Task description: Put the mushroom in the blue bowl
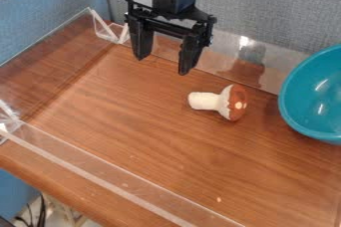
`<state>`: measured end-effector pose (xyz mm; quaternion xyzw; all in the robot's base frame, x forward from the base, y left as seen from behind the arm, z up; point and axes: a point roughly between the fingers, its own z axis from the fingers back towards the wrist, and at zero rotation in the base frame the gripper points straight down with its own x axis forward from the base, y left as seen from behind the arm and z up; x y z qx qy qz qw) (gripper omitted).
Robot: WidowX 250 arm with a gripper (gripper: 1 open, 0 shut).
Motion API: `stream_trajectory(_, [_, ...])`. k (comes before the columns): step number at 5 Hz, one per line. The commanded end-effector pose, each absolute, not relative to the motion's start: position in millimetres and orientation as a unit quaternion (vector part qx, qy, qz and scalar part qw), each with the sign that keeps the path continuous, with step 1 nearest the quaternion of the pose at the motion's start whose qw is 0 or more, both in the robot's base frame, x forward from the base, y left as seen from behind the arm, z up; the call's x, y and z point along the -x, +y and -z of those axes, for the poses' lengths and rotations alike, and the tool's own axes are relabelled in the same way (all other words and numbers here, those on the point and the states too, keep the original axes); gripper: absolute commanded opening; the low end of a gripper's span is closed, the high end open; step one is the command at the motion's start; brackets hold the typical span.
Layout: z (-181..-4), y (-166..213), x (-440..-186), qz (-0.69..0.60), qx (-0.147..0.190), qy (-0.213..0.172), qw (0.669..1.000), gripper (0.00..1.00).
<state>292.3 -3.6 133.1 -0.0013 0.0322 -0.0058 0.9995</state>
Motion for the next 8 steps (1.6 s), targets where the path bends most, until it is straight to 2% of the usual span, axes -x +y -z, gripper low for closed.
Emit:
stream_trajectory(1, [-121.4, -13.1, -308.2, 0.028, 0.006, 0.028, 0.999, 1.0])
stream_trajectory(3, [-65.3, -27.6, -342.1, 0.04, 0.017, 0.023, 0.999, 1.0])
stream_trajectory(4, [-54.4, -37.8, -356.4, 0.063, 0.018, 0.026, 0.998, 1.0])
stream_trajectory(5, [-53.8, -43.1, -365.0, 0.077, 0.019, 0.026, 0.996, 1.0])
stream_trajectory(6, [-53.9, -49.1, -359.4, 0.061, 0.021, 0.027, 0.998, 0.0])
stream_trajectory(7, [-57.5, -54.4, -351.7, 0.046, 0.022, 0.026, 0.998, 0.0])
stream_trajectory(8, [-68.7, -60.7, -345.8, 0.053, 0.023, 0.026, 0.998, 0.0])
